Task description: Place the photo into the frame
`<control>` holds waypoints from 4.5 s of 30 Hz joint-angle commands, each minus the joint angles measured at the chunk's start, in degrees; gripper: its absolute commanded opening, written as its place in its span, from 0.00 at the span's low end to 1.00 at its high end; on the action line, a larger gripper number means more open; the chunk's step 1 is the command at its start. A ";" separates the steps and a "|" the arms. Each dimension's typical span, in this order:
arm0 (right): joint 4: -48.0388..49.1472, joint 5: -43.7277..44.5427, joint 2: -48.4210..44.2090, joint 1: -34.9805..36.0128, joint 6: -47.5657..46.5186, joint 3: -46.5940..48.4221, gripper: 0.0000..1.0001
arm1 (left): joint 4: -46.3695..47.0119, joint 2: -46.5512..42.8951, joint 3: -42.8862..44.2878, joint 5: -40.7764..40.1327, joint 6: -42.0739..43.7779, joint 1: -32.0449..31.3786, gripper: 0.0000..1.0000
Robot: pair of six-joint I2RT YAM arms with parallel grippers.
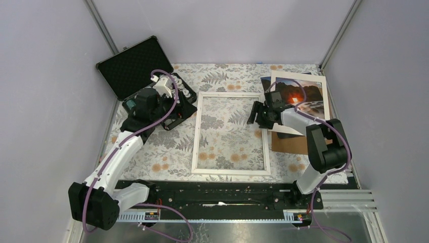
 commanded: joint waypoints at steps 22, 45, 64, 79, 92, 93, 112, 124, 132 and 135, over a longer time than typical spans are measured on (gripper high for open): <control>1.99 -13.30 -24.13 -31.56 4.62 -7.86 0.88 | 1.02 -1.12 -1.13 -1.09 1.95 -1.32 0.87; 11.65 9.29 -26.01 -60.04 9.05 -15.60 0.90 | 1.88 0.21 -1.63 -0.58 1.62 -3.96 0.88; 15.57 -0.12 -12.24 -60.04 9.82 -14.06 0.88 | 2.42 0.69 -2.35 -1.06 1.56 -4.05 0.88; 22.97 -13.13 -5.37 -60.04 11.74 -15.77 0.81 | 2.35 0.96 -2.45 -1.09 1.56 -4.04 0.88; 13.97 -0.71 -9.74 -60.05 5.91 -11.77 0.83 | 2.60 1.33 -2.63 -0.89 1.48 -4.05 0.88; 13.53 -0.18 -9.23 -60.04 5.88 -11.51 0.84 | 2.62 1.39 -2.63 -0.72 1.48 -4.05 0.88; 19.23 -8.61 -4.07 -60.04 6.85 -12.24 0.85 | 2.70 0.96 -2.80 -0.95 1.56 -4.09 0.88; 32.01 -23.08 -5.37 -60.05 11.55 -16.10 0.81 | 2.70 1.48 -2.72 -0.82 1.56 -4.13 0.88; 17.86 -6.07 -8.04 -59.95 4.78 -11.24 0.85 | 2.85 1.77 -2.81 -0.63 1.48 -4.14 0.88; 14.81 -3.97 -5.90 -59.95 3.75 -8.54 0.85 | 3.05 2.29 -2.81 -0.14 1.21 -4.18 0.88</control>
